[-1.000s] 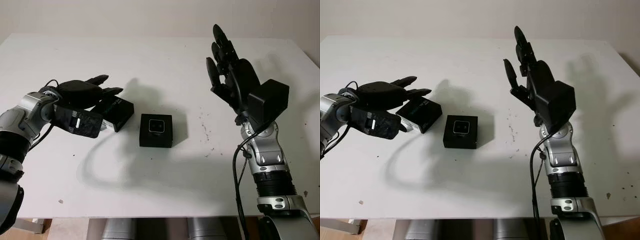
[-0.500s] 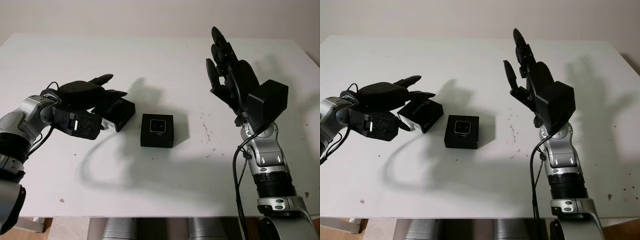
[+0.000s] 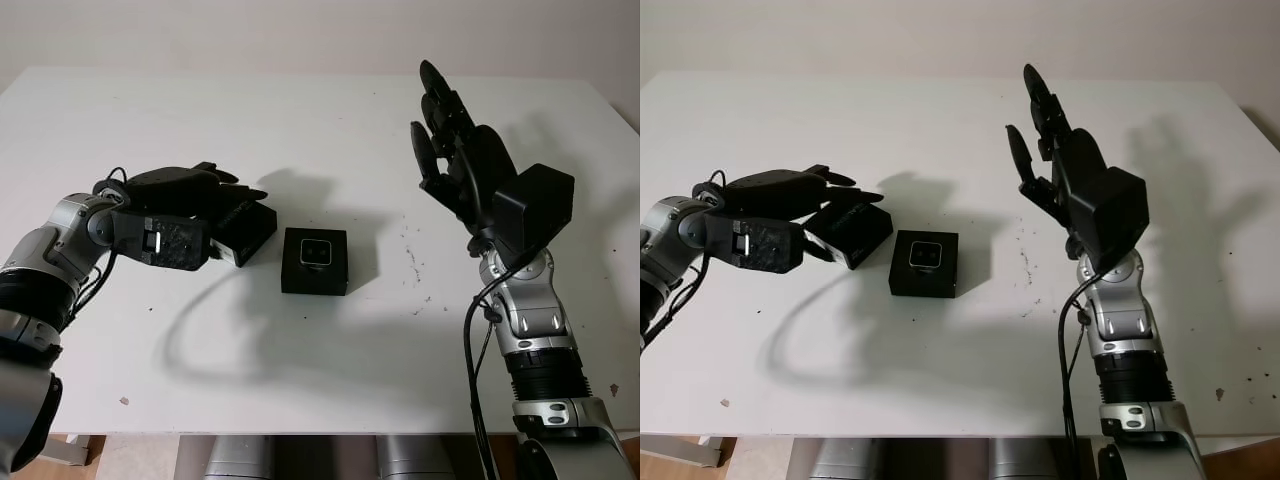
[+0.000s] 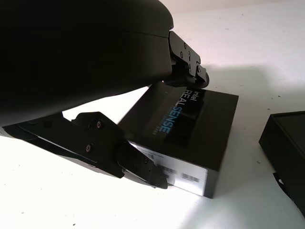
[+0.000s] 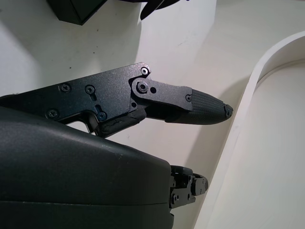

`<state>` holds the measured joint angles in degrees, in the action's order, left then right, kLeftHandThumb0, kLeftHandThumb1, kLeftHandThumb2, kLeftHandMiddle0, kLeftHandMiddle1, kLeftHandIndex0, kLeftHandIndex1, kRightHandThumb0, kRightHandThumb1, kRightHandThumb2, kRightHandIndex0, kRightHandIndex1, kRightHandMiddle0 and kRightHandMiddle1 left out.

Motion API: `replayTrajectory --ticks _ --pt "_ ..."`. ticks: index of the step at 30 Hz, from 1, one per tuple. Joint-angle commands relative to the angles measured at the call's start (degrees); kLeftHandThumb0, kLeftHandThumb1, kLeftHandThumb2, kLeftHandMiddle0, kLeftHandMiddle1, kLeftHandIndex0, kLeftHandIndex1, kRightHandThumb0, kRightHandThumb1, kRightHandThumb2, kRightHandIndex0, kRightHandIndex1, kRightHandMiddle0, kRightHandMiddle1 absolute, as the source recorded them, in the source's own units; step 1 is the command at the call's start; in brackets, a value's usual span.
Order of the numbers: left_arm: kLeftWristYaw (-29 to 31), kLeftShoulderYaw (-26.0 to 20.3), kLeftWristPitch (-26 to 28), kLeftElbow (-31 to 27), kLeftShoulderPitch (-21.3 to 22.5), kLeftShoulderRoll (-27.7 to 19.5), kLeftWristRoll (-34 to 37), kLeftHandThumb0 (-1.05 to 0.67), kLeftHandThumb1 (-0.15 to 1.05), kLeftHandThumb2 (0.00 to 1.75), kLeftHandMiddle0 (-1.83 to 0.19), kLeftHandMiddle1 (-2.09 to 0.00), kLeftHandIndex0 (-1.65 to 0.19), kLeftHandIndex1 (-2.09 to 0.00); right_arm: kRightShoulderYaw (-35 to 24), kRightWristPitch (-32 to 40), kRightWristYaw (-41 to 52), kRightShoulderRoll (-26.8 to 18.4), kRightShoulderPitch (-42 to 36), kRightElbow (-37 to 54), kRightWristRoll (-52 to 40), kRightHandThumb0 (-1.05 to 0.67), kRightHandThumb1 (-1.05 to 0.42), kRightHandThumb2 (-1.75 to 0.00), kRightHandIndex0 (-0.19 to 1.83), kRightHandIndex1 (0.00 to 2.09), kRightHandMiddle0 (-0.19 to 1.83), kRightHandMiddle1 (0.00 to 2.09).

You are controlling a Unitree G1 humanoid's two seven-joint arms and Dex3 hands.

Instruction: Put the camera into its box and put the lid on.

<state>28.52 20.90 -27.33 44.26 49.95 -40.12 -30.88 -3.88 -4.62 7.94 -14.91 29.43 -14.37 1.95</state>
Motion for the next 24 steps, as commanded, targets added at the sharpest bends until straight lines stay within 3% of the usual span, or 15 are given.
replayTrajectory --ticks 1,4,9,12,16,21,24 --pt "2.74 1.77 1.13 0.28 -1.92 0.92 -0.71 -0.24 0.85 0.05 -0.36 -1.26 -0.6 -0.32 -0.11 -0.31 0.1 -0.18 -0.1 1.23 -0.2 -0.65 -1.05 -0.59 0.0 0.06 0.07 0.07" --pt "6.02 1.85 3.98 -0.88 -1.85 0.91 -0.51 -0.27 0.85 0.05 -0.33 -1.31 -0.36 -0.85 -0.11 -0.38 0.34 -0.1 -0.12 1.15 -0.4 -0.65 -1.05 -0.59 0.0 0.06 0.07 0.07" --pt "11.09 0.02 9.11 -3.11 -2.76 1.5 3.02 -0.2 0.88 0.06 -0.46 -1.52 -0.37 -1.12 -0.11 -0.37 0.67 -0.11 -0.22 1.13 -0.54 -0.65 -1.05 -0.58 0.0 0.05 0.07 0.06" --pt "14.41 -1.0 12.95 -6.34 -3.28 1.4 5.0 -0.18 0.91 0.06 -0.47 -1.63 -0.32 -1.44 0.07 -0.57 0.62 -0.13 -0.15 1.05 -0.22 -0.65 -1.05 -0.58 0.0 0.06 0.06 0.06" --pt "16.5 -2.94 19.04 -11.74 -4.22 1.07 7.0 -0.17 0.92 0.05 -0.47 -1.7 -0.29 -1.6 0.06 -0.53 0.85 0.14 -0.09 0.98 -0.59 -0.64 -1.05 -0.58 0.0 0.05 0.05 0.06" --pt "15.33 -7.5 25.91 -15.68 -5.33 1.72 11.97 -0.16 0.89 0.05 -0.59 -1.65 -0.36 -1.65 0.36 -0.76 0.69 0.07 -0.09 0.71 -0.06 -0.64 -1.05 -0.58 0.0 0.05 0.06 0.06" --pt "14.39 -9.43 32.23 -19.31 -6.09 2.02 13.36 -0.15 0.9 0.06 -0.51 -1.71 -0.32 -1.7 0.28 -0.61 0.68 0.33 -0.14 0.88 -0.33 -0.63 -1.05 -0.58 0.0 0.05 0.06 0.06"
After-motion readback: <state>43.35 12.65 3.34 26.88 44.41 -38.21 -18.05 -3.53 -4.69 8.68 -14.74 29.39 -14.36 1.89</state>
